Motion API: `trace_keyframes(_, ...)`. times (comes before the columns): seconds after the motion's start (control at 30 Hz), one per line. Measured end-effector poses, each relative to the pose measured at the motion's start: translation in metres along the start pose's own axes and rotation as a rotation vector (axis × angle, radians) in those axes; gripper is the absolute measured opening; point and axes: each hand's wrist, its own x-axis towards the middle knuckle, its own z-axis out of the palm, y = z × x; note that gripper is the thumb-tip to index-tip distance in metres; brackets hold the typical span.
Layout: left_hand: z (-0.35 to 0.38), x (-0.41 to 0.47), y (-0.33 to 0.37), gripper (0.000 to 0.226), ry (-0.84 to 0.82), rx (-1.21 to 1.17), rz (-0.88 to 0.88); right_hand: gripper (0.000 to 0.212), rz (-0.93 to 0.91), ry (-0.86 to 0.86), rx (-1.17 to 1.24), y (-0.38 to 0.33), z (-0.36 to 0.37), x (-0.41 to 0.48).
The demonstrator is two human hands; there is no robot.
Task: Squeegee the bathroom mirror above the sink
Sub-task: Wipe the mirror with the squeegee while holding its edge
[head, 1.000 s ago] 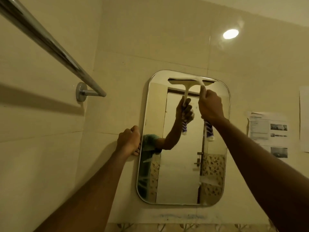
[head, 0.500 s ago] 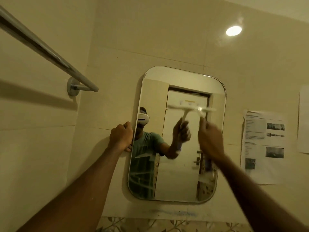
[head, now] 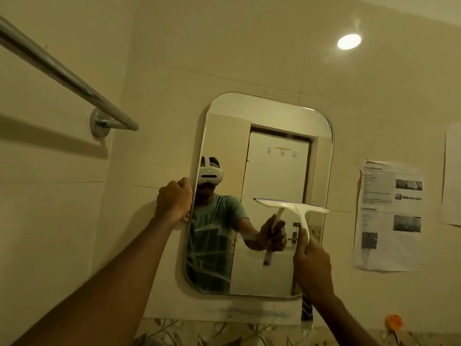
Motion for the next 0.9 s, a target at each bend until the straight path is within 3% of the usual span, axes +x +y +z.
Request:
trace_keyframes(0.13, 0.000, -0.001, 0.000, 0.053, 0.003, -0.015, -0.003, 0.049, -0.047, -0.034, -0.017, -0.024, -0.020, 0.020)
trace_keyframes(0.3, -0.002, -0.004, -0.002, 0.051, -0.008, -0.081, -0.009, 0.054, -0.127, 0.070, 0.020, -0.059, -0.028, 0.088)
trace_keyframes(0.63, -0.006, 0.000, -0.011, 0.053, -0.075, -0.169, 0.011, 0.054, 0.138, 0.007, -0.045, -0.012, 0.035, -0.064)
trace_keyframes(0.8, -0.010, 0.002, -0.014, 0.055, -0.139, -0.248, 0.002, 0.041, -0.080, 0.001, 0.029, -0.079, 0.035, -0.017)
trace_keyframes(0.9, -0.012, 0.002, -0.018, 0.055, -0.173, -0.285, 0.013, 0.037, -0.101, 0.007, 0.043, -0.108, 0.049, 0.006)
